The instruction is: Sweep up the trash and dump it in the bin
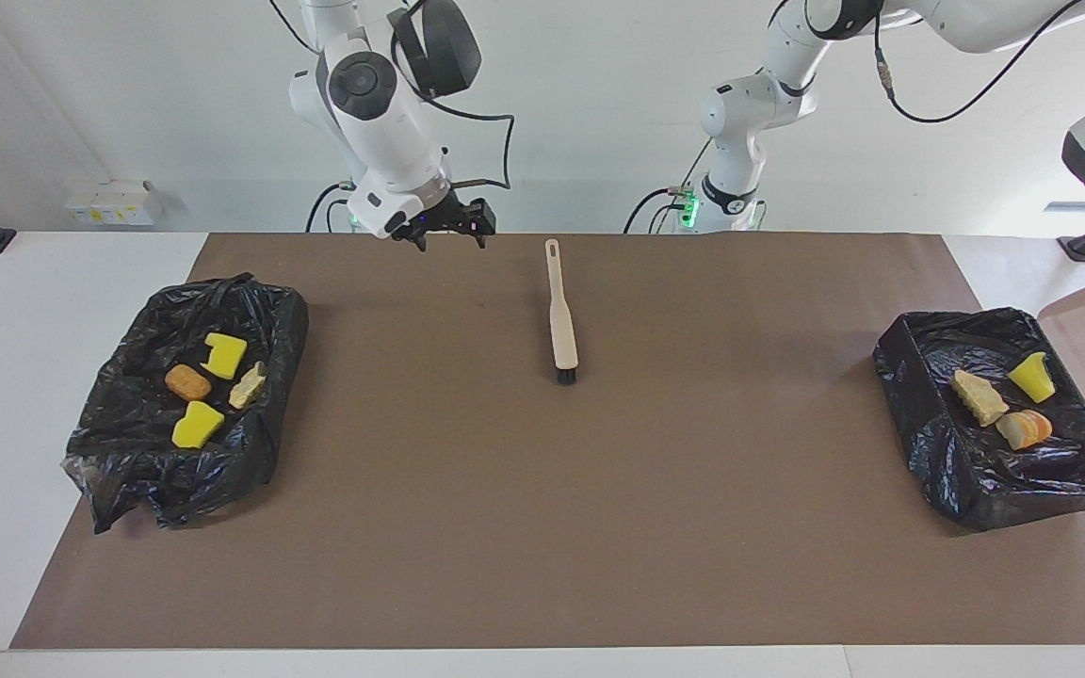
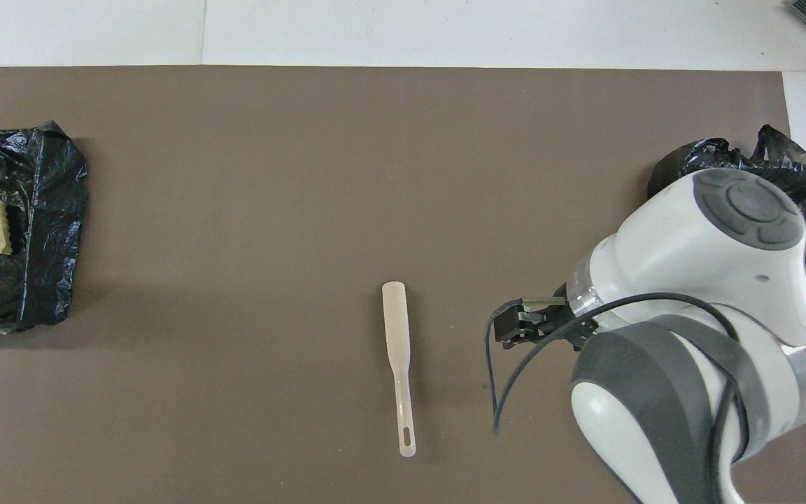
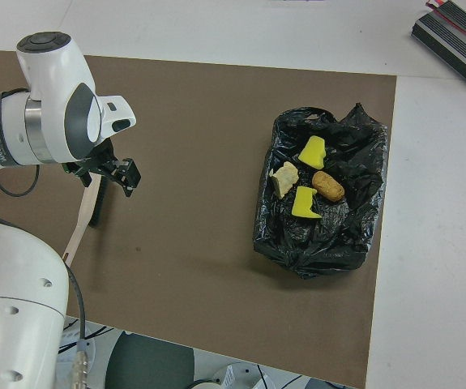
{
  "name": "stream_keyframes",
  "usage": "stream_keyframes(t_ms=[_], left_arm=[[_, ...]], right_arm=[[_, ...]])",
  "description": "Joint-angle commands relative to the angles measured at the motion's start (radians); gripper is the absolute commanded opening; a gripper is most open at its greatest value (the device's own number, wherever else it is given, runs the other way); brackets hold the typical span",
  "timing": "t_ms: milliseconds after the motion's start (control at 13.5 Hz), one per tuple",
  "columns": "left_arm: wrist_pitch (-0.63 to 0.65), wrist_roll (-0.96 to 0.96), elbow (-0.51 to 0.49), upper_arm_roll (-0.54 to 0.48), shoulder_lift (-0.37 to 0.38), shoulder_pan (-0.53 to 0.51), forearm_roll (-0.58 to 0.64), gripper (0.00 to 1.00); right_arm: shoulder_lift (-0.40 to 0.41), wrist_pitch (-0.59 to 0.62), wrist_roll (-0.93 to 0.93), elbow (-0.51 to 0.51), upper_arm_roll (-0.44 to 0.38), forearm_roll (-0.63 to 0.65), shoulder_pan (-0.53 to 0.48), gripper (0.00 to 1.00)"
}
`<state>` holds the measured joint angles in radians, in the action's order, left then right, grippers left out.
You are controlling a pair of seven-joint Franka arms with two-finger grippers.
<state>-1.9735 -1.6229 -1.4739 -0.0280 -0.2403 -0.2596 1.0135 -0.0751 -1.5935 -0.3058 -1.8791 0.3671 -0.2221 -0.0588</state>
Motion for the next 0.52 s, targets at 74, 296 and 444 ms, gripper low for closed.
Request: stream_keyframes(t_ms=[74,296,444], left_arm=[[0.025,0.026,-0.046,0.003,0.081,0.022,-0.151,0.0],[0.126,0.055,-0.045,0.003,0.081,0.091,-0.346,0.0],[0.153,0.145,-0.062,0.008,0.09,0.109,-0.517,0.0]], right_arm=[[-0.029,0.013,0.074,0.005,0.004,0.047,-0.062,1.0],[-0.031,0.015,0.135,0.061,-0.02,0.11,-0.114,1.0],[-0.031,0.009,0.221,0.077,-0.057,0.156,-0.138,1.0]])
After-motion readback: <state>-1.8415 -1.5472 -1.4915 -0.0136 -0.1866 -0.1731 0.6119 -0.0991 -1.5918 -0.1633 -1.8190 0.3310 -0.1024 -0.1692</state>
